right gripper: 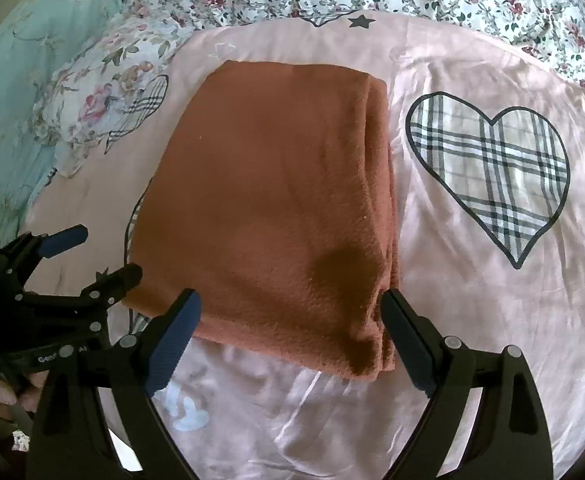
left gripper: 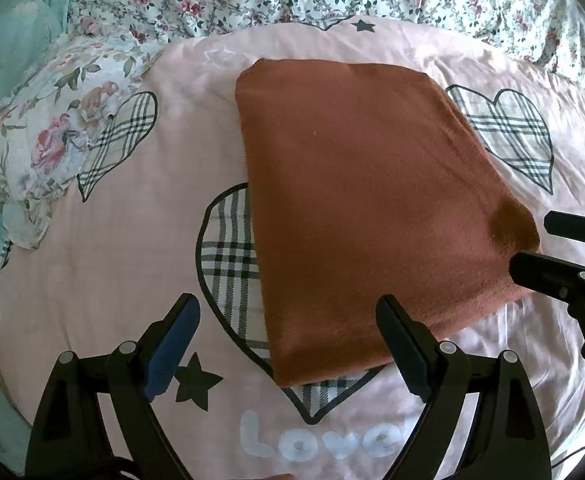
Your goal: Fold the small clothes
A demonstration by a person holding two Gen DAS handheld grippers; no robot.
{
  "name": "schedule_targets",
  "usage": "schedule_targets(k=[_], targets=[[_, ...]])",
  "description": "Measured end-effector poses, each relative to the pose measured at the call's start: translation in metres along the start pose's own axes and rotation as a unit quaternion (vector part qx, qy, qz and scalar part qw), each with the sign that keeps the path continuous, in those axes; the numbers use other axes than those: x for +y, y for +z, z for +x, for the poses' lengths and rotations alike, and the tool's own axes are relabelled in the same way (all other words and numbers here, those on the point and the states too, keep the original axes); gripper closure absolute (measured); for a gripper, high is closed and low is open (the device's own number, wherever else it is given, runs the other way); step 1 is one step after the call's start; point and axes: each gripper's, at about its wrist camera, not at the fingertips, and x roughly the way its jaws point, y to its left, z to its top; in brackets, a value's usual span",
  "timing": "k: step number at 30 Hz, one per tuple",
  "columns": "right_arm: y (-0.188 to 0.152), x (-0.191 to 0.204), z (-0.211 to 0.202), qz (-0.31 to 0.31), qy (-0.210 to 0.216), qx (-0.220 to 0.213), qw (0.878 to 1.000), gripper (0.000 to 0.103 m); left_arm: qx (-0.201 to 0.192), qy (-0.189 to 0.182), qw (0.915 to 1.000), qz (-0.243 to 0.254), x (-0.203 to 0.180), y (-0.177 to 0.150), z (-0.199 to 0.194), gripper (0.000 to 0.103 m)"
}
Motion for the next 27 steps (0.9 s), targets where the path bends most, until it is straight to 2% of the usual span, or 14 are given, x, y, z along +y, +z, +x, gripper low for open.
schedule_targets(k=[27], targets=[[0.014,-0.007,0.0,0.006,0.003,0.0,1.0,0.011,-0.002,-0.009,0.9999,-0.006,-0.001,0.01,-0.001,0.012]])
